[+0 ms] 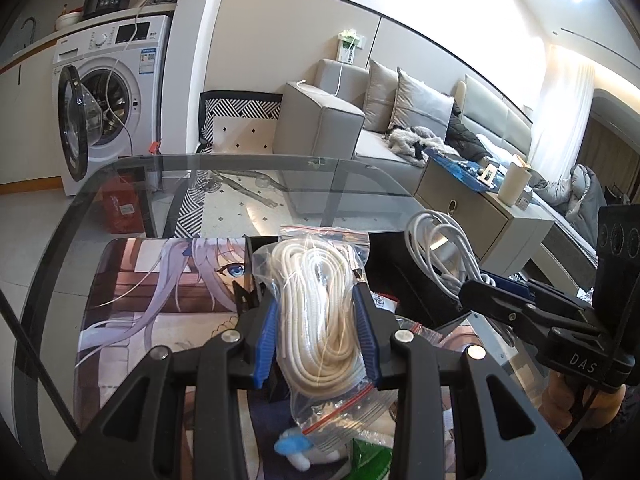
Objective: Organize soft objects
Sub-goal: 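Carry rope bag with left gripper while right gripper carries cables over black box, then open left gripper to drop rope bag while right gripper releases cables into box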
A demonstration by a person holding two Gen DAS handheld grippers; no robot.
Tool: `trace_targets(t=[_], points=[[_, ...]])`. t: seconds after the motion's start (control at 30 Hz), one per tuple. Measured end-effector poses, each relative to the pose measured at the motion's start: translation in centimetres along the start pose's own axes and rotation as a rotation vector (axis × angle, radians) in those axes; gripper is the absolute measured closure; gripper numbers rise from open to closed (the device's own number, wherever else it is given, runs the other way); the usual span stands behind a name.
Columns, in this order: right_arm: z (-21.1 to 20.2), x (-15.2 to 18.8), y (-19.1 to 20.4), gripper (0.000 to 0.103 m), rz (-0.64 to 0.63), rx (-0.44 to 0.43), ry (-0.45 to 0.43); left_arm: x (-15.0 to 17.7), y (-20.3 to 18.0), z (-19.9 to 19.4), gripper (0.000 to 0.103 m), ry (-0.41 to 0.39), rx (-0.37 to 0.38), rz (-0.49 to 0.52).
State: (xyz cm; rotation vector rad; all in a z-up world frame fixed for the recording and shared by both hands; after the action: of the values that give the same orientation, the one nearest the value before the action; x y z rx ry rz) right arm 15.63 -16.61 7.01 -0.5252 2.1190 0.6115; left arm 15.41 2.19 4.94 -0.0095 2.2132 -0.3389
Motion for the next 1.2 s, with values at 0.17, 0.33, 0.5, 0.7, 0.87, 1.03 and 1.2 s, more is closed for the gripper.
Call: trace_targets(t=[0.17,0.33,0.5,0.7,0.87,1.03,1.2], points=[[1.4,-0.5,-0.4,0.071,0.0,0.0,0.016,-0.2,-0.3,1.5,0.068,0.022,0.021,-0.001],[2.6,-1.1,-0.8,0.071,-0.004,0.001,0.023,-0.2,-0.7,2.7,0.068,0.046,0.036,-0.004],[3.5,-1.6,-1.2,0.071,-0.004,0.004,0.025,-0.4,-0.7,3.3,0.068,0.052,0.039,-0.006],[4.2,-1.9,-1.4,0.071,-0.025,0.006,0.003,-0.5,-0.8,3.7,0.068,0.052,0.034,0.003],[5.0,-1.9,-1.7,0.071,-0.044,0.024,-0.011,-0.5,-1.0,4.1,0.068,0.04,0.019,0.009],[5.5,-1.5,-2.1,0.071,-0.048,0.03,-0.023,-0.3,-1.0,4.5,0.068,0.03,0.005,0.014],[5.8,-0.6,-1.8,0.071,-0.08,0.044,-0.018,0.0,-1.4,4.5,0.061,0.019,-0.006,0.045]])
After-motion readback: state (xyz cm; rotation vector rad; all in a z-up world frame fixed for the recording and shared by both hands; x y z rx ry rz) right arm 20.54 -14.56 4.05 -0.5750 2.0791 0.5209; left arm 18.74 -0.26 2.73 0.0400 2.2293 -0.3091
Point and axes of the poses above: each gripper's, at about its wrist camera, not at the fingertips, and z roughly the way its jaws point, y to its left, x to its underside, the point moved 1 cm from there along z, roughly the way its jaws point, and after that the axes turned 1 degree about -x, right-handed, at the moved point
